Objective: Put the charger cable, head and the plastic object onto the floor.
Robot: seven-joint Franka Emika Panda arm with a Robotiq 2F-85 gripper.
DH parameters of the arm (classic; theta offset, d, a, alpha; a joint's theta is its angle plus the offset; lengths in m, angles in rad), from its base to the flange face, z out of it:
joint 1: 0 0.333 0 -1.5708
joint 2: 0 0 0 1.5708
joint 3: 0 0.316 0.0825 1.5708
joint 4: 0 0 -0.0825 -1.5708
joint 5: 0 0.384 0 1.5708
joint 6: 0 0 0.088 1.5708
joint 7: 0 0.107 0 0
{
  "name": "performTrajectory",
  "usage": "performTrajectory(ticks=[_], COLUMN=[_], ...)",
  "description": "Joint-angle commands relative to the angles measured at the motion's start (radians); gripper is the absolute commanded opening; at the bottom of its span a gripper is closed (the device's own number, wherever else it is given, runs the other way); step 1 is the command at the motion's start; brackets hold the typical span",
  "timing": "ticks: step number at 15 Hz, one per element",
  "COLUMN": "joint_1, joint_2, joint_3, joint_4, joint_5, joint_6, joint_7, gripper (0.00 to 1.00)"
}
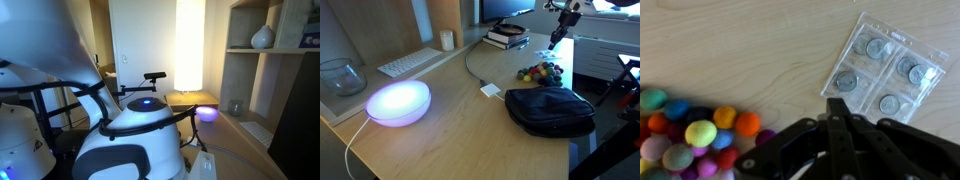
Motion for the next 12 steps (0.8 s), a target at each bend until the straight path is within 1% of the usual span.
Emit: performTrajectory(ticks=[1,2,3,4,6,8,10,11,12], joint_1=[0.021,0.011,0.022,0.017,0.038,0.044,0.071,0.131,0.173], joint_2=[0.016,0.029,0.039,0.051,0.068,0.089,0.098,0.096,0.094], joint_3=[-0.007,0.009,0.001,0.01,-0.003,-0.001,-0.016,-0.061,-0.1], joint_4=[0.021,0.03,0.047,0.058,0.085,0.117,0.14,0.141,0.152], joint_5=[0.005,0.017,0.018,0.027,0.025,0.031,0.029,0.115,0.124], joint_6=[-0.007,-0.028,-0.031,-0.038,-0.041,-0.056,-0.067,-0.063,-0.059], joint_7=[0.019,0.006,0.017,0.011,0.023,0.023,0.043,-0.012,0.01], gripper=[0.0,0.0,0.0,0.0,0.0,0.0,0.0,0.0,0.0])
